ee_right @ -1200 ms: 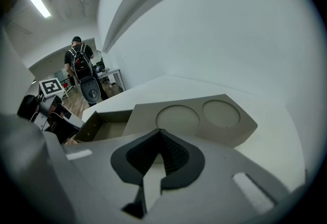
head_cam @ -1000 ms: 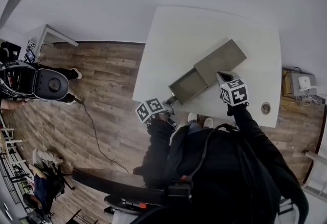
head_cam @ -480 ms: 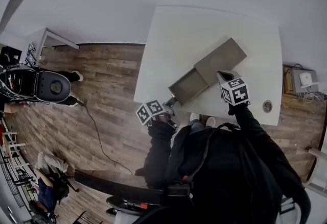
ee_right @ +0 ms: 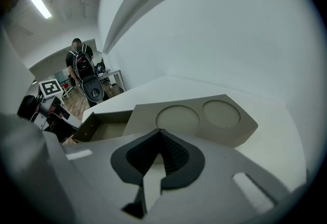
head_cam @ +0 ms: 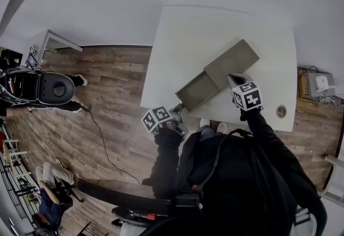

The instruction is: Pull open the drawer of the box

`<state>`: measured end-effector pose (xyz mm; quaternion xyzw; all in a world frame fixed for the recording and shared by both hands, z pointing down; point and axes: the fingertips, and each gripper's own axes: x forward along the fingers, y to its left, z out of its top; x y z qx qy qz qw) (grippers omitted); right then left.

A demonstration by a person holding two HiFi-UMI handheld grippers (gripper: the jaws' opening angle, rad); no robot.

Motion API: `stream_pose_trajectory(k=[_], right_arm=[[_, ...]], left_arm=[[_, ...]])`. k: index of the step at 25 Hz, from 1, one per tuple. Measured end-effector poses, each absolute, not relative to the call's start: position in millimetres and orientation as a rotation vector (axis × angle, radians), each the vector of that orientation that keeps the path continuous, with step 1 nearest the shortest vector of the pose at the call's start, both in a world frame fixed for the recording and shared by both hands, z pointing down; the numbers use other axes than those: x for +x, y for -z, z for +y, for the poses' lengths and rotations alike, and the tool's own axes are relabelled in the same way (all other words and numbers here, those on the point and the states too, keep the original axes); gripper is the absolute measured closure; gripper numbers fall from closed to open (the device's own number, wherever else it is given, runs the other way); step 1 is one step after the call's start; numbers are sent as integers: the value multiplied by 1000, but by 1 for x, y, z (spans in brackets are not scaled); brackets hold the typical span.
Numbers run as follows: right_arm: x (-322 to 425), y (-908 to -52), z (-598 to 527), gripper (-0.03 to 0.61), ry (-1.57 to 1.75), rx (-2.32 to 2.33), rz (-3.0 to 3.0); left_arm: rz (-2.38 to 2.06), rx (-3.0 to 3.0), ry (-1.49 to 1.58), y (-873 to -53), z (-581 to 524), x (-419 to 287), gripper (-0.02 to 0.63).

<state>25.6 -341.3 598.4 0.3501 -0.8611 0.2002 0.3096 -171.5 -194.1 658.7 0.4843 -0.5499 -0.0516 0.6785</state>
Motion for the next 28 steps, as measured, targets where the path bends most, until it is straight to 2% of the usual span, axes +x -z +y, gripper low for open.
stream_pose_trajectory(k=[28], right_arm=[[24, -596, -347, 586, -526, 927, -2267]], left_arm=[[-1238, 1093, 126, -657, -193, -181, 591]])
